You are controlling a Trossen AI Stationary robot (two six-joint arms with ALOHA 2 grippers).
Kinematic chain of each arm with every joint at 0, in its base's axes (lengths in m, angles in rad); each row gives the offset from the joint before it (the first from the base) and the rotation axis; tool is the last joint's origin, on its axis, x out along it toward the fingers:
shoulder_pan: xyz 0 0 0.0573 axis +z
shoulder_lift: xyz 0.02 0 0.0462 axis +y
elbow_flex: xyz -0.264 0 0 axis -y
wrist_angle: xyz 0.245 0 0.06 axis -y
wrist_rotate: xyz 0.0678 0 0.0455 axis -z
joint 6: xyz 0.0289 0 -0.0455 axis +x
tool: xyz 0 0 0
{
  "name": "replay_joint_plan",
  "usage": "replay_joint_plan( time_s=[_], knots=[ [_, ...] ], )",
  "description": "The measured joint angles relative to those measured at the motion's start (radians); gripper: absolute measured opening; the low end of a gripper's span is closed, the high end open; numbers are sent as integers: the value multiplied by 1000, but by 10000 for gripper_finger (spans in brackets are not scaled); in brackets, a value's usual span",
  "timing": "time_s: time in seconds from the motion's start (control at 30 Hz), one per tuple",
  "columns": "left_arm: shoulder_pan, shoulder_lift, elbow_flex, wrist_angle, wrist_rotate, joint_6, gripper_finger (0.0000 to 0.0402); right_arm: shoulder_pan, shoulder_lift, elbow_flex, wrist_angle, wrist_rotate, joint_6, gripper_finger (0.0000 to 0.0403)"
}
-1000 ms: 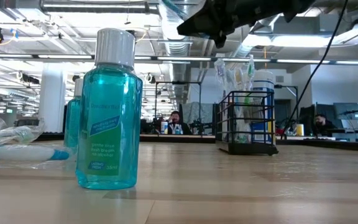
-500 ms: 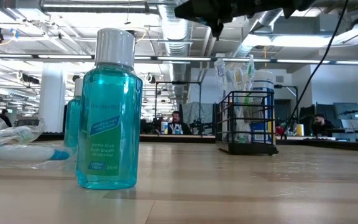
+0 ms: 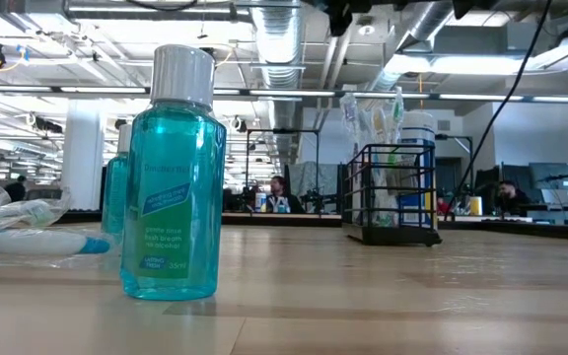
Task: Pick & Place toothbrushing station
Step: Put the top blue toothbrush into the wire mesh organizer
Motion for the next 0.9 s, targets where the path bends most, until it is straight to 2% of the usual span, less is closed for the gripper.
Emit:
replay_joint_plan(
  time_s=[0.13, 0.3, 0.63, 0.9],
  knots=[
    [100, 47, -17, 59, 216, -60, 140, 3, 0, 0, 8, 0, -4, 9],
    [151, 123, -16, 195, 349, -56, 140, -7, 0, 0, 1, 1, 3, 9],
    [162, 203, -16, 367, 366, 4, 140, -10, 0, 1, -2, 1, 7, 9],
    [195, 204, -16, 392, 401, 4, 140, -13, 1, 2, 1, 1, 7, 9]
  ],
)
